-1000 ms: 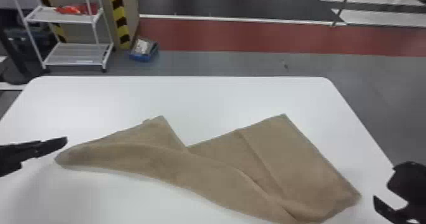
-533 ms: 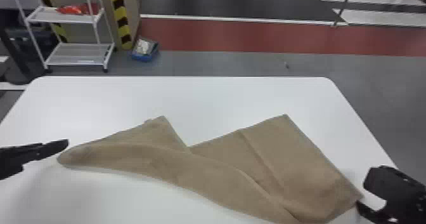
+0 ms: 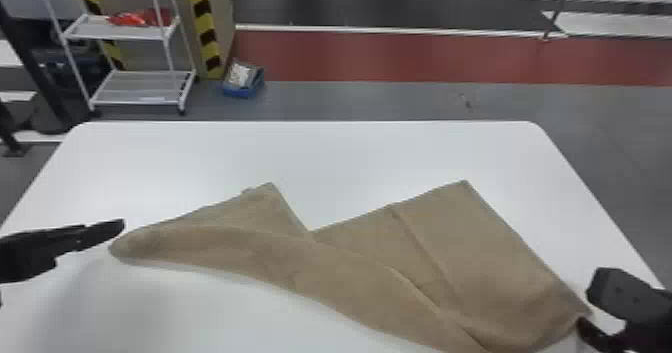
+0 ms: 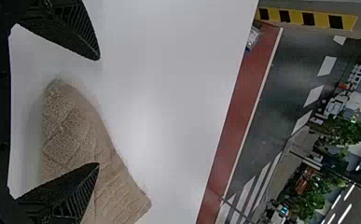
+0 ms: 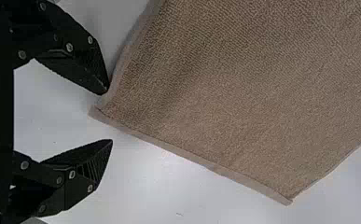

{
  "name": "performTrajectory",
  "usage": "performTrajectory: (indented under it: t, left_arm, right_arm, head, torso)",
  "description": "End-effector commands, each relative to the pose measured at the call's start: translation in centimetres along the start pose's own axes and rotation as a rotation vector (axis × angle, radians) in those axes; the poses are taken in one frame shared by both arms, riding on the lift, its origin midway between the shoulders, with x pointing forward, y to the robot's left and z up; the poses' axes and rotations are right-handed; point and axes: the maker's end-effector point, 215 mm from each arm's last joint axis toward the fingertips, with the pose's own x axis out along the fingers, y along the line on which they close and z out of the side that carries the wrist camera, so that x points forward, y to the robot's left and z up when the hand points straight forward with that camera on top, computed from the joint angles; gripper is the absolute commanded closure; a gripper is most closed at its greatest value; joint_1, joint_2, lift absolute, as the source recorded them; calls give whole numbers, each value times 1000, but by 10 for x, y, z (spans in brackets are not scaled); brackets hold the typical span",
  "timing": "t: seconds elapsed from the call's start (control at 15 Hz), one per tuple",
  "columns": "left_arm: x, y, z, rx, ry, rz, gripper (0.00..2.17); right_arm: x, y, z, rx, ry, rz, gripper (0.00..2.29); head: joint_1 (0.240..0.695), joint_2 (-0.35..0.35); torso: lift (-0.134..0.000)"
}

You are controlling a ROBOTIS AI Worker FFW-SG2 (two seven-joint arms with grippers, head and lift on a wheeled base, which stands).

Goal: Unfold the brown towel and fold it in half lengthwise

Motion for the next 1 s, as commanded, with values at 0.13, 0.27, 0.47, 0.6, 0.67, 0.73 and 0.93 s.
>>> performTrajectory:
  t: [0.13, 0.27, 0.47, 0.6, 0.67, 0.73, 0.93]
  left_arm:
    - [-1, 3, 0, 1, 0, 3, 76]
    - [-2, 2, 3, 1, -9, -4, 73]
    - [-14, 8, 31, 23, -45, -17, 144]
    - [-12, -3, 48, 66, -45, -50, 140]
    - [-7, -16, 54, 103, -29, -83, 137]
    - [2, -35, 61, 157, -4, -125, 124]
    - [34, -72, 55, 242, 97, -228, 140]
  right_arm:
    - [-6, -9, 16, 35, -54, 43, 1531]
    - [-15, -14, 19, 85, -98, 45, 1686]
    - [-29, -32, 32, 123, -160, -12, 1686]
    - [-33, -40, 37, 206, -206, -38, 1690]
    - [-35, -51, 35, 273, -218, -74, 1686]
    - [-33, -60, 37, 341, -227, -104, 1686]
    - [-23, -63, 49, 477, -229, -122, 1686]
  head:
    - [695, -46]
    - [695, -39]
    - [695, -30]
    - [695, -24]
    - [695, -15]
    - [695, -21]
    - [695, -72]
  torso:
    - [-123]
    - [-123]
    - [-123]
    - [-123]
    - [-123]
    - [-123]
    - [-123]
